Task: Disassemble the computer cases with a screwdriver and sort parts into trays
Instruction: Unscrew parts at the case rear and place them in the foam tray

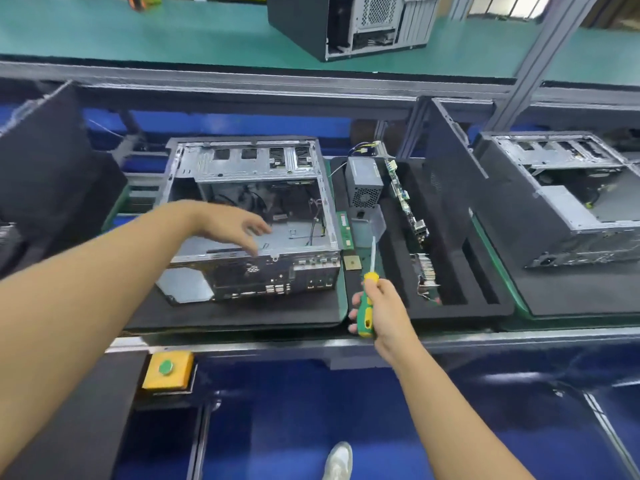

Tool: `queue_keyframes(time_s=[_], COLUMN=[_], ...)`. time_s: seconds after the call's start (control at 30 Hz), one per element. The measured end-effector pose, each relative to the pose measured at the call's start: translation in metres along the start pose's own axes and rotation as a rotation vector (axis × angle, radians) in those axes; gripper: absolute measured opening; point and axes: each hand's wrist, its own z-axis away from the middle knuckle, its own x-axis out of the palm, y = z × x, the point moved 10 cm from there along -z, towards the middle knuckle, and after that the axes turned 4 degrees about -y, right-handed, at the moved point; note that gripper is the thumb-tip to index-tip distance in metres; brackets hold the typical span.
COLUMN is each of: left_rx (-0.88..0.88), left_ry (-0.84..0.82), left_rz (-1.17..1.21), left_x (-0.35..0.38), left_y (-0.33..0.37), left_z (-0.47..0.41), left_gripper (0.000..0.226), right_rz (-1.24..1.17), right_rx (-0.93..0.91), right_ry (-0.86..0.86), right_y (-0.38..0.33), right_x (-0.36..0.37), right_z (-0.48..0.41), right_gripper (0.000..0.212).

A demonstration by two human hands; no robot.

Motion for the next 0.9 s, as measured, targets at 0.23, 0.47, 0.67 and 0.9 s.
queue_keyframes(time_s=[0.23,0.47,0.67,0.9], left_rx=[-0.015,0.067,0.074,0.076], left_ry=[0.206,0.308,0.312,0.33], left_rz=[-0.228,-0.253,-0.221,-0.198], left_x=[0.023,0.027,0.026,0.025], left_y=[-0.047,-0.054,-0.056,-0.055], left_z=[-0.011,-0.022,-0.03,-0.035], left_gripper=[0.073,0.076,0.078,0.07], right_rz=[0.074,0.16,0.238,0.228], right_rx=[0.01,0.16,0.169,0.182], right_ry=[-0.01,-0.098,-0.082,-0.061], right_y=[0.055,0.115,0.114,0.115], right_x=[0.066,0.123,0.137,0.146], right_z=[0.054,0.09,0.068,0.035], right_gripper=[0.024,0.029,0.028,0.023])
